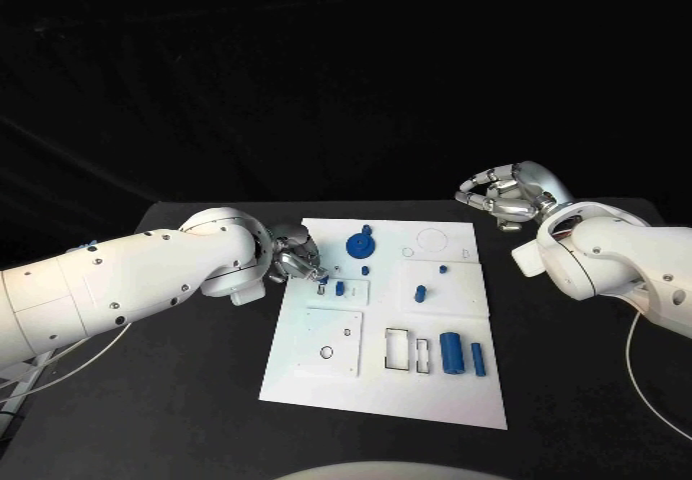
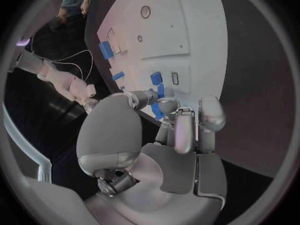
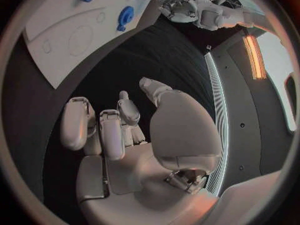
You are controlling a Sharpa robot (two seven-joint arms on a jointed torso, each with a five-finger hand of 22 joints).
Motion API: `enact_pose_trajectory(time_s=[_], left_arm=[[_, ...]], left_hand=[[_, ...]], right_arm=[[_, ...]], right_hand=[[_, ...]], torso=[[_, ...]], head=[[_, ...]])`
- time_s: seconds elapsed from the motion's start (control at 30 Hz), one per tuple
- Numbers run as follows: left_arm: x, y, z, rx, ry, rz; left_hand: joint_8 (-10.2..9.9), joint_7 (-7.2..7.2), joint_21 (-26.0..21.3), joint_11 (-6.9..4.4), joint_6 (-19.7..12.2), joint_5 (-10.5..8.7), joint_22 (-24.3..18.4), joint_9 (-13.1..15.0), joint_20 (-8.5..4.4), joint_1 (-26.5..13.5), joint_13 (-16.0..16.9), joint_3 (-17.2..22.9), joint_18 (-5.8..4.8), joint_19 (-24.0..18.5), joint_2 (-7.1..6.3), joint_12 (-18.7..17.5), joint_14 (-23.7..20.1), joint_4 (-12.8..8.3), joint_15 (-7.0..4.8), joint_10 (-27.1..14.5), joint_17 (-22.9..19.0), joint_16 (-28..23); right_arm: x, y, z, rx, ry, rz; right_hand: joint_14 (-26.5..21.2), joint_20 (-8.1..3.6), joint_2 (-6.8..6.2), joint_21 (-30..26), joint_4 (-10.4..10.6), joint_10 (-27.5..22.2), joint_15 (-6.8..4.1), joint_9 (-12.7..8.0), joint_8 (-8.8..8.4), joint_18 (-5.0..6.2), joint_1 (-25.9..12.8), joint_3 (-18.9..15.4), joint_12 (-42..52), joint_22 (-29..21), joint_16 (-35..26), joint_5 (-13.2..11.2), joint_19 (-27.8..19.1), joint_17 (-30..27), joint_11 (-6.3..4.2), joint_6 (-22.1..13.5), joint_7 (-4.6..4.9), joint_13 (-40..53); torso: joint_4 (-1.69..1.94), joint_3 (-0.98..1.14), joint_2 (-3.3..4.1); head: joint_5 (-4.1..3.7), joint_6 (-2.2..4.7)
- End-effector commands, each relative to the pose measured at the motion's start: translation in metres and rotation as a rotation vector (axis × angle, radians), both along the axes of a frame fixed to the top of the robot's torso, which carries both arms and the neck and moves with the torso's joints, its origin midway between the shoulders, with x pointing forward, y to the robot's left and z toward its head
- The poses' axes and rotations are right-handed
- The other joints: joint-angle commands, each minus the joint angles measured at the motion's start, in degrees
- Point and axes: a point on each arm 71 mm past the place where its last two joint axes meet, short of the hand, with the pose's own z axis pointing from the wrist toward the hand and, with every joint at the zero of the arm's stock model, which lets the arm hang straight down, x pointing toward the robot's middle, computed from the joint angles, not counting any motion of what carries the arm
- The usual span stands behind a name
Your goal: Assemble the parts on the task board
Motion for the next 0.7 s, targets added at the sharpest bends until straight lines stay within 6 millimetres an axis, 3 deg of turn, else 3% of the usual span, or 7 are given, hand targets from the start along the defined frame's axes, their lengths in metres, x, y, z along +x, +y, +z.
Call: enact_pose_trajectory(time_s=[0.03, 0.27, 0.7], left_arm=[[0.000, -0.004, -0.001, 0.022, -0.034, -0.013], [0.000, -0.004, -0.010, 0.072, -0.008, -0.012], [0.000, -0.005, -0.016, 0.113, 0.011, -0.020]], left_hand=[[0.3, -0.74, 0.4, 0.02, 1.2, 0.71, 0.2, -0.1, 0.08, -0.7, 0.1, 11.5, -0.95, 0.5, -0.12, 0.3, 3.4, -12.0, -0.48, 0.5, 4.4, 0.4], [0.6, -0.88, 0.7, -0.11, 1.5, 2.34, 0.8, -0.2, -0.04, -1.3, 0.7, 11.6, -1.05, 0.8, -0.26, 0.8, 3.4, -12.7, -0.60, 1.0, 4.4, 0.4], [0.8, -0.95, 0.9, -0.19, 1.6, 3.22, 1.0, -0.3, -0.11, -1.6, 1.0, 11.5, -1.08, 0.8, -0.34, 1.0, 3.4, -13.1, -0.65, 1.3, 4.5, 0.4]], right_arm=[[0.000, 0.001, -0.001, -0.003, 0.008, 0.011], [-0.001, 0.000, -0.001, -0.003, 0.008, 0.011], [-0.001, 0.000, -0.001, -0.003, 0.008, 0.011]], right_hand=[[2.5, -0.10, 0.05, -0.2, 0.3, -0.2, -0.30, 0.1, 0.21, 0.43, -0.3, 0.0, -0.1, -0.1, -0.3, 0.0, -0.4, 0.1, 0.11, -0.4, 0.13, 0.1], [2.5, -0.10, 0.05, -0.2, 0.3, -0.2, -0.30, 0.1, 0.21, 0.43, -0.3, 0.0, -0.1, -0.1, -0.3, 0.0, -0.4, 0.1, 0.11, -0.4, 0.13, 0.1], [2.5, -0.10, 0.05, -0.2, 0.3, -0.2, -0.30, 0.1, 0.21, 0.43, -0.3, 0.0, -0.1, -0.1, -0.3, 0.0, -0.4, 0.1, 0.11, -0.4, 0.13, 0.1]], torso=[[-0.10, 0.06, 0.00], [-0.01, 0.06, 0.00], [0.03, 0.03, 0.00]], head=[[0.06, -0.08], [0.05, -0.28], [0.03, -0.42]])
